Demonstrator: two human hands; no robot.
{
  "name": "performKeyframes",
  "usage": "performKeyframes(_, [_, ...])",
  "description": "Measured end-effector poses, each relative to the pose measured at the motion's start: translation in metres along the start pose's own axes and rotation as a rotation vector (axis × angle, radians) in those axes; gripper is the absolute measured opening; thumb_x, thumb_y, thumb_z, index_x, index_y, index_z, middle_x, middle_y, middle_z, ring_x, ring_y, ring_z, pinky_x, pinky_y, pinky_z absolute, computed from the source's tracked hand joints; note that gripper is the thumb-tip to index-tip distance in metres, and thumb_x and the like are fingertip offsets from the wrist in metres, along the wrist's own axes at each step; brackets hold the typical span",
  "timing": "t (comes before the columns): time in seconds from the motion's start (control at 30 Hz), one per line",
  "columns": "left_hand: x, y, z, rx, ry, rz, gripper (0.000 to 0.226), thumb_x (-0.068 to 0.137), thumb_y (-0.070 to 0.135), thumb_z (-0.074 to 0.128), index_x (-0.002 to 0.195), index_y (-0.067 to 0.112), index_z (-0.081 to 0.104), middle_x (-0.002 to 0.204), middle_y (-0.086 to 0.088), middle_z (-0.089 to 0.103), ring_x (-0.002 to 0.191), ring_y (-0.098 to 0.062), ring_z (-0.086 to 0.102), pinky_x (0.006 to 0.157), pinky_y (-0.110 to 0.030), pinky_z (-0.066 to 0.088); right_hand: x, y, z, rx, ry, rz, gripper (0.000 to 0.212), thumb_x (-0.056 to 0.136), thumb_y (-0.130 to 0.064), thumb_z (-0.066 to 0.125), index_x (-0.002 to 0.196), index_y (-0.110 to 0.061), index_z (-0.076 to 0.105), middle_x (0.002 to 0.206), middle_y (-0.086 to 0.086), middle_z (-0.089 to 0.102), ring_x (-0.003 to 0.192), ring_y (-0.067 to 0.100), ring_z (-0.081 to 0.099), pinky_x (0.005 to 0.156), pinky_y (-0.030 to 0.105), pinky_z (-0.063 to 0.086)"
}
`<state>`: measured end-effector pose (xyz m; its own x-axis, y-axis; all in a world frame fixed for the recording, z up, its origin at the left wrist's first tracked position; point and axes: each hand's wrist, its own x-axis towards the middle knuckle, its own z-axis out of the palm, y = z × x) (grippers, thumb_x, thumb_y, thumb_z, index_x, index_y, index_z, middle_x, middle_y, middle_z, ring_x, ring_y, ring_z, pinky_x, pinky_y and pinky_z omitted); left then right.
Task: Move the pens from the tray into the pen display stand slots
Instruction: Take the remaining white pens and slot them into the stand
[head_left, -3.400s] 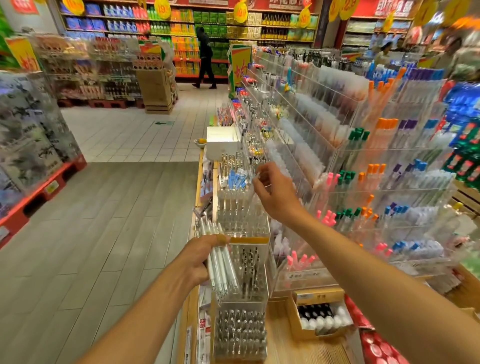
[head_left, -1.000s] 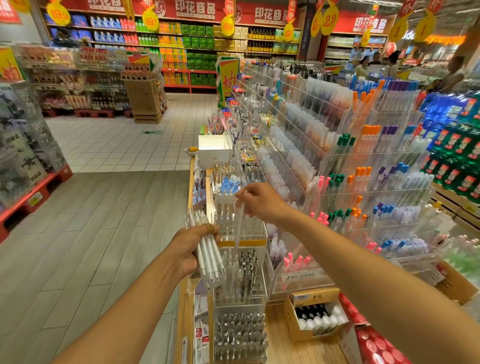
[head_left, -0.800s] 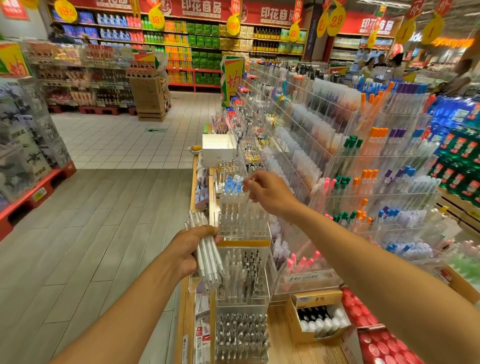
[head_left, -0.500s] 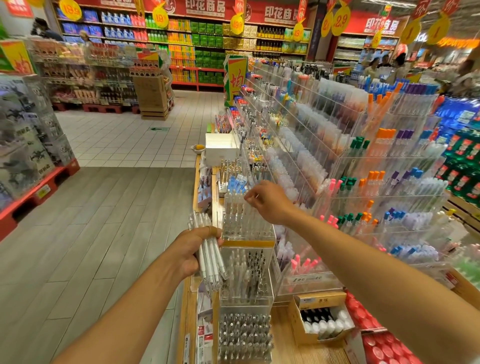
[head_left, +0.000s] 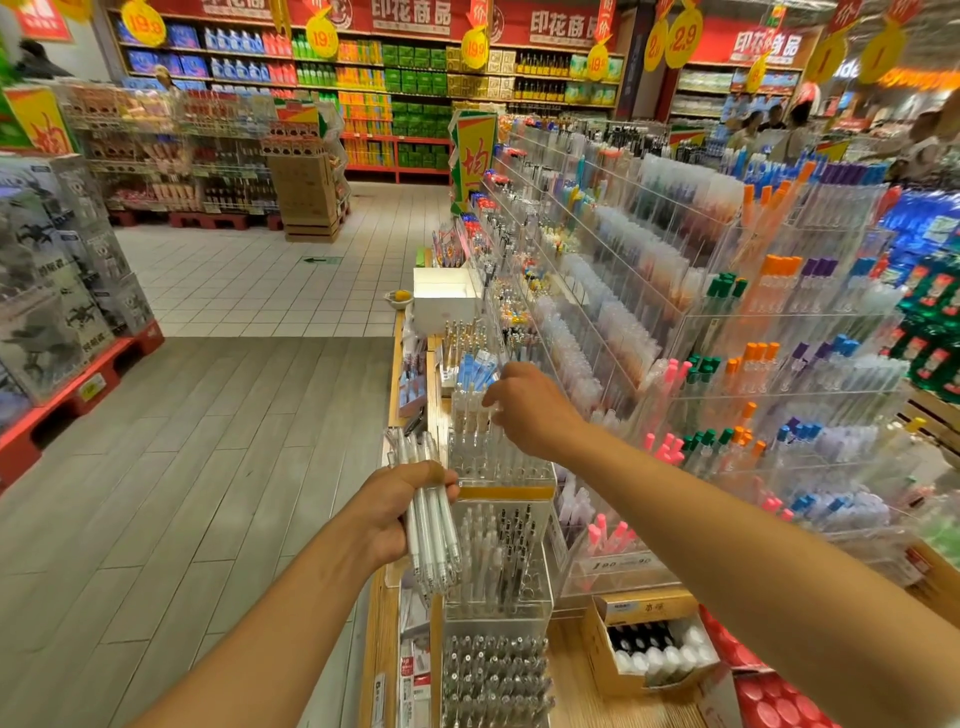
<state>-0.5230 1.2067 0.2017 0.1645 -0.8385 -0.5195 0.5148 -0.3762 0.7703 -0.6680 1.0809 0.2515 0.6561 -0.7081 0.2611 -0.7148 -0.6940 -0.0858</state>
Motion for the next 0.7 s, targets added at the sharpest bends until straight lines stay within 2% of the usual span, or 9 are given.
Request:
performKeyframes(0.1, [0.002, -0.001, 0.002, -0.036, -0.009, -0.005, 0.015, 0.085, -0.003, 0.064, 0.098, -0.01, 0.068, 0.073, -0.016, 0.07, 0.057, -0.019, 0.068, 0.053, -0.029, 0.058, -0.009, -0.013, -0.005, 0.156, 0.04, 0.002, 0.032, 0.091, -0.02, 0.065, 0.123, -0.018, 0.063, 0.115, 0.002, 0.059, 0.104, 0.02, 0.052, 0.087, 0.034, 0.046])
performKeyframes(0.17, [0.001, -0.001, 0.003, -0.063, -0.043, -0.011, 0.014, 0.085, -0.004, 0.063, 0.097, -0.008, 0.068, 0.075, -0.016, 0.069, 0.061, -0.019, 0.068, 0.056, -0.03, 0.058, -0.015, -0.023, -0.008, 0.432, -0.101, 0.038, 0.021, 0.094, -0.025, 0.062, 0.112, -0.017, 0.069, 0.099, -0.002, 0.065, 0.088, 0.018, 0.06, 0.081, 0.033, 0.051])
performKeyframes(0.23, [-0.002, -0.001, 0.004, -0.091, -0.091, -0.009, 0.015, 0.083, -0.007, 0.061, 0.097, -0.007, 0.066, 0.075, -0.015, 0.068, 0.061, -0.02, 0.066, 0.056, -0.029, 0.058, -0.02, -0.033, -0.007, 0.612, -0.26, 0.105, 0.02, 0.095, -0.028, 0.06, 0.104, -0.013, 0.07, 0.085, -0.006, 0.065, 0.078, 0.014, 0.06, 0.07, 0.027, 0.049])
performKeyframes(0.33, [-0.007, -0.002, 0.006, -0.121, -0.15, 0.001, 0.026, 0.084, -0.009, 0.056, 0.109, -0.008, 0.061, 0.084, -0.015, 0.071, 0.064, -0.021, 0.068, 0.059, -0.03, 0.059, -0.025, -0.039, -0.001, 0.839, -0.331, 0.222, 0.021, 0.097, -0.022, 0.058, 0.093, -0.003, 0.068, 0.071, -0.004, 0.058, 0.062, 0.005, 0.054, 0.062, 0.025, 0.045])
performKeyframes(0.4, [-0.01, -0.002, 0.006, -0.138, -0.184, 0.004, 0.031, 0.085, -0.009, 0.053, 0.115, -0.008, 0.058, 0.091, -0.017, 0.073, 0.069, -0.022, 0.07, 0.062, -0.031, 0.06, -0.027, -0.04, 0.001, 1.02, -0.352, 0.292, 0.02, 0.097, -0.02, 0.058, 0.09, -0.002, 0.064, 0.077, 0.005, 0.059, 0.067, 0.012, 0.059, 0.068, 0.035, 0.053])
performKeyframes(0.5, [-0.014, -0.002, 0.008, -0.18, -0.239, 0.011, 0.042, 0.078, -0.009, 0.054, 0.12, -0.008, 0.056, 0.104, -0.022, 0.072, 0.075, -0.026, 0.072, 0.067, -0.032, 0.061, -0.029, -0.039, -0.001, 1.225, -0.424, 0.349, 0.017, 0.098, -0.02, 0.058, 0.096, -0.003, 0.059, 0.084, 0.011, 0.063, 0.065, 0.02, 0.062, 0.065, 0.036, 0.051])
performKeyframes(0.6, [-0.015, -0.004, 0.011, -0.223, -0.274, 0.019, 0.036, 0.084, -0.008, 0.048, 0.118, -0.007, 0.057, 0.096, -0.021, 0.073, 0.072, -0.026, 0.071, 0.067, -0.034, 0.061, -0.03, -0.039, -0.003, 1.289, -0.426, 0.374, 0.021, 0.098, -0.022, 0.057, 0.093, -0.001, 0.054, 0.074, 0.013, 0.057, 0.059, 0.022, 0.054, 0.066, 0.04, 0.049])
performKeyframes(0.67, [-0.014, -0.005, 0.012, -0.216, -0.24, 0.029, 0.031, 0.085, -0.008, 0.047, 0.113, -0.005, 0.06, 0.083, -0.018, 0.072, 0.067, -0.026, 0.07, 0.065, -0.035, 0.061, -0.029, -0.041, -0.004, 1.269, -0.404, 0.375, 0.021, 0.098, -0.021, 0.057, 0.097, -0.001, 0.055, 0.07, 0.013, 0.058, 0.056, 0.02, 0.052, 0.057, 0.034, 0.048])
performKeyframes(0.7, [-0.013, -0.006, 0.013, -0.218, -0.216, 0.033, 0.03, 0.085, -0.007, 0.047, 0.111, -0.002, 0.062, 0.081, -0.017, 0.07, 0.068, -0.027, 0.068, 0.069, -0.038, 0.061, -0.029, -0.041, -0.004, 1.262, -0.382, 0.379, 0.02, 0.097, -0.02, 0.057, 0.097, 0.0, 0.056, 0.067, 0.01, 0.059, 0.052, 0.017, 0.05, 0.051, 0.029, 0.045])
